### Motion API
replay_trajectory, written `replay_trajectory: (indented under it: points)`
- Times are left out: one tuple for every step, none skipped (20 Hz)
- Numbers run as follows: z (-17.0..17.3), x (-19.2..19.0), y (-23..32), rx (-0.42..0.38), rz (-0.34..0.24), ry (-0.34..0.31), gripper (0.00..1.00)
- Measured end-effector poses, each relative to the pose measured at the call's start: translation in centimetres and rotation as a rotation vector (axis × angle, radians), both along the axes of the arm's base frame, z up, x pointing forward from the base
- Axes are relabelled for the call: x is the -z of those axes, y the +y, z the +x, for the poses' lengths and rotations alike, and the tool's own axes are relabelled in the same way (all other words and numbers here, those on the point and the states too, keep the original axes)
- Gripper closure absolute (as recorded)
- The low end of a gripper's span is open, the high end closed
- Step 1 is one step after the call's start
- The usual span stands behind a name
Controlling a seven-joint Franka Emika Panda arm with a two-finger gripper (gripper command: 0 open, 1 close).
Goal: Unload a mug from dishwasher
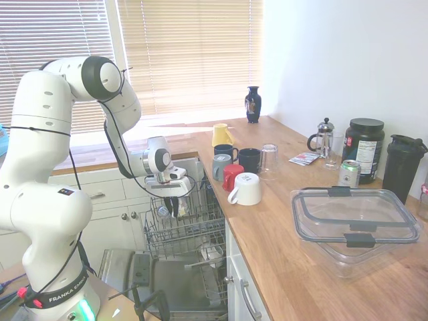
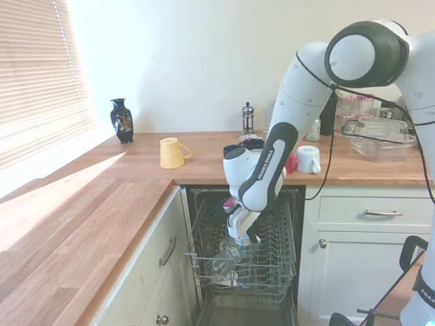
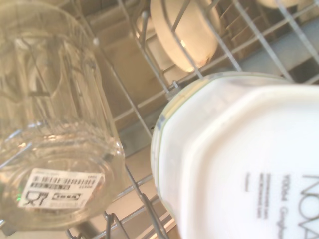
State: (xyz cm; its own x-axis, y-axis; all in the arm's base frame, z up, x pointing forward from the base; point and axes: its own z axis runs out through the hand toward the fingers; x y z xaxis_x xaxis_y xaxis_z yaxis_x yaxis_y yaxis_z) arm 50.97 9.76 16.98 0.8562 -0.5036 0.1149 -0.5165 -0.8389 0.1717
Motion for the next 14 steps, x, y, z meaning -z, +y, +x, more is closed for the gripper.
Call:
replay_trajectory:
  points:
    - [-0.1,-0.5,0.0,0.0,-0.001,-0.009,1.0]
    - [-0.1,-1.1,0.1,-0.001,0.0,-0.018,1.0]
    - [-0.2,-1.7,0.1,-0.004,-0.001,-0.028,1.0]
    - [-0.2,-2.4,0.3,-0.005,-0.001,-0.039,1.0]
    - [-0.3,-3.2,0.6,-0.007,0.001,-0.049,1.0]
    - [-0.5,-3.9,0.9,-0.008,0.004,-0.056,1.0]
    - [-0.7,-4.7,1.2,-0.009,0.007,-0.063,1.0]
    - [-0.8,-5.6,1.5,-0.01,0.011,-0.07,1.0]
    - [-0.9,-6.6,1.7,-0.01,0.013,-0.078,1.0]
    - [-0.9,-7.6,1.8,-0.009,0.015,-0.085,1.0]
    - [-0.9,-8.7,1.8,-0.005,0.015,-0.092,1.0]
    - [-0.8,-9.9,1.6,0.001,0.016,-0.1,1.0]
    - [-0.7,-10.9,1.4,0.009,0.017,-0.109,1.0]
    - [-0.4,-12.2,1.1,0.02,0.016,-0.117,1.0]
